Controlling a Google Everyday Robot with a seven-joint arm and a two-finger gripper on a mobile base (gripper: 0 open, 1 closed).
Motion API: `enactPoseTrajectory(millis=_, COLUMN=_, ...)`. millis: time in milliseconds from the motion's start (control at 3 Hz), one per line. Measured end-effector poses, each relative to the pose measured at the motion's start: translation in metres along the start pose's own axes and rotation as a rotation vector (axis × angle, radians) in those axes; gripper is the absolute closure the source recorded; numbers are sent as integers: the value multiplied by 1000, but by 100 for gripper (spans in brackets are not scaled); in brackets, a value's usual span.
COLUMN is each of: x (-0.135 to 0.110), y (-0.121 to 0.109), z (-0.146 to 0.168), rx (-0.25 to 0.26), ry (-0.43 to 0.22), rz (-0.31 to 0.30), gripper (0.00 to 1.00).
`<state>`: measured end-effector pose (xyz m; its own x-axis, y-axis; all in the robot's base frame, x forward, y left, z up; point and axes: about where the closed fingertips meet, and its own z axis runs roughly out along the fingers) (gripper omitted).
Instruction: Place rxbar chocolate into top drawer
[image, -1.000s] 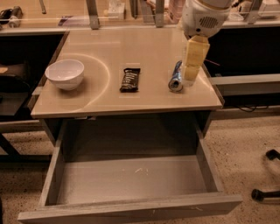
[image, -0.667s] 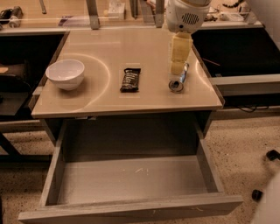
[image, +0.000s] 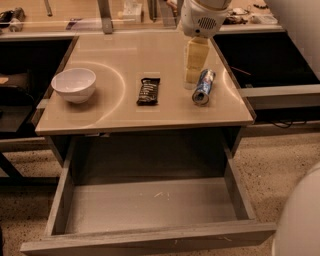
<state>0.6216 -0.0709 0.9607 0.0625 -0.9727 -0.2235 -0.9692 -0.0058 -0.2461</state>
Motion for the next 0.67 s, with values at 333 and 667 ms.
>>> enactPoseTrajectory(millis=333, x=-10, y=-22, z=17, rx=-3, ry=4, rz=-27, gripper=0)
enactPoseTrajectory(millis=667, x=-18, y=-45, z=53, rx=-43, ry=-17, rz=-21, gripper=0)
